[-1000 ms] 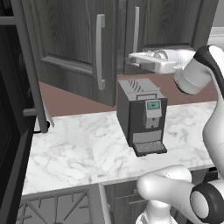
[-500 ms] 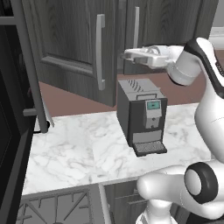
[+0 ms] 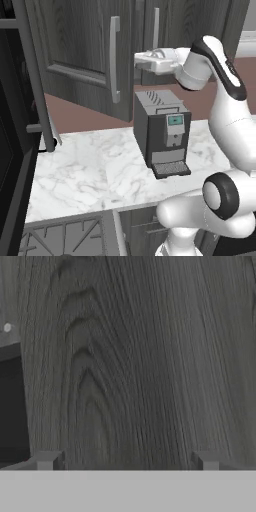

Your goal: Get the candle and the liquor from the cabinet and move them to the dining counter.

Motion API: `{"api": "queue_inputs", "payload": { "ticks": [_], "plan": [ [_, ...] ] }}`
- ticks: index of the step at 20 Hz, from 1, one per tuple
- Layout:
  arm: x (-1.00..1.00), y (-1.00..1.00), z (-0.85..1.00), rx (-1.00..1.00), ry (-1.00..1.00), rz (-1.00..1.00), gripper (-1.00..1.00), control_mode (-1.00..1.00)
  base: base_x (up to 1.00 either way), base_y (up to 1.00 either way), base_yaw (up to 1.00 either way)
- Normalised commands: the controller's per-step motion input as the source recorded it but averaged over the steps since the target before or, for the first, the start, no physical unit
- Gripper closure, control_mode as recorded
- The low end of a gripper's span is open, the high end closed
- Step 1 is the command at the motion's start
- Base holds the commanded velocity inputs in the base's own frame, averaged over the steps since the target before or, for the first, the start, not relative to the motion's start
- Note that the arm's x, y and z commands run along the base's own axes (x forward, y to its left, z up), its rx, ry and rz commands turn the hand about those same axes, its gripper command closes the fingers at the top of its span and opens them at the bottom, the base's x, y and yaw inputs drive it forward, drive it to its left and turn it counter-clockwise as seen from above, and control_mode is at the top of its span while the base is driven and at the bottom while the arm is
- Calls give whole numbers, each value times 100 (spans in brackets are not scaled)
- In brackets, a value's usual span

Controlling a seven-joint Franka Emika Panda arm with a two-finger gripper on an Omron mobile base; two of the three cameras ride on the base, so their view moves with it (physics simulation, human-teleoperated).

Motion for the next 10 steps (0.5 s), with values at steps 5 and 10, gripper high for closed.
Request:
{"api": "queue_inputs", "payload": {
  "ticks": [5,10],
  "plan": [
    [0,90,-1,-10,-1,10,-100,-100,0,0,0],
    [0,82,0,-8,-2,13,-100,-100,0,0,0]
  ]
}}
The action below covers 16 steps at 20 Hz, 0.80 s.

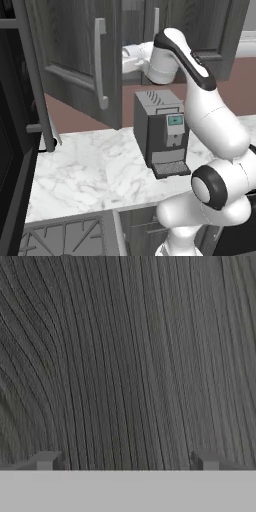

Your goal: Get the candle and the liquor from the cabinet and move them to the dining counter.

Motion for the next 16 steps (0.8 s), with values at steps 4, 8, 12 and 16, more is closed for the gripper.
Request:
{"api": "queue_inputs", "payload": {
  "ticks": [4,8,12,16],
  "plan": [
    [-12,82,0,-7,0,15,-100,-100,0,0,0],
    [-34,68,0,-8,0,4,-100,-100,0,0,0],
    [-30,51,0,-4,0,0,-100,-100,0,0,0],
    [-14,33,0,-1,0,0,-100,-100,0,0,0]
  ]
}}
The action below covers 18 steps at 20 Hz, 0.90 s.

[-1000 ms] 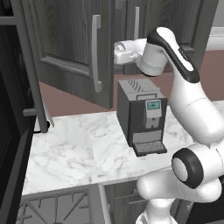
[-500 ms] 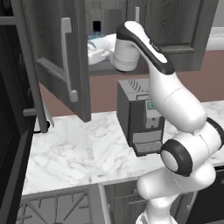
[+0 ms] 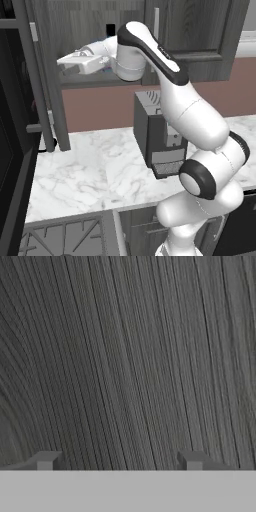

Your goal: Get the candle and the liquor from the cabinet and move them to the dining counter.

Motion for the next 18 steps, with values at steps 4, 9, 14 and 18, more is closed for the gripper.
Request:
{"api": "queue_inputs", "payload": {
  "ticks": [4,9,14,18],
  "plan": [
    [0,5,0,0,-5,0,-100,-100,0,0,0],
    [-1,1,-1,0,-4,0,-100,-100,0,0,0],
    [-8,-48,0,1,-8,-1,-100,-100,0,0,0],
    [-3,-92,0,0,-10,-5,-100,-100,0,0,0]
  ]
}}
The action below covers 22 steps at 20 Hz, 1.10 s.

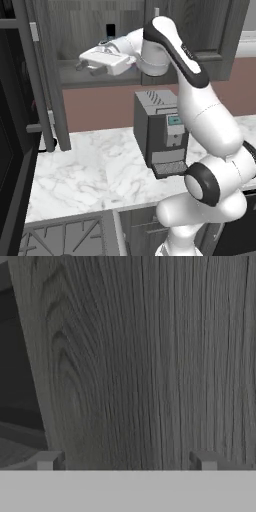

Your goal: Get the candle and the liquor from the cabinet and move them to the dining counter.

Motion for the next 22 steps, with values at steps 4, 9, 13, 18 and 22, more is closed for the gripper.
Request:
{"api": "queue_inputs", "payload": {
  "ticks": [4,9,13,18,22],
  "plan": [
    [-9,-100,5,0,-10,-15,-100,-100,0,0,0],
    [-28,-100,6,0,-5,-27,-100,-100,0,0,0],
    [-38,-100,0,0,-1,-35,-100,-100,0,0,0],
    [-45,-95,0,0,0,-47,-100,-100,0,0,0],
    [-34,-59,0,0,0,-66,-100,-100,0,0,0]
  ]
}}
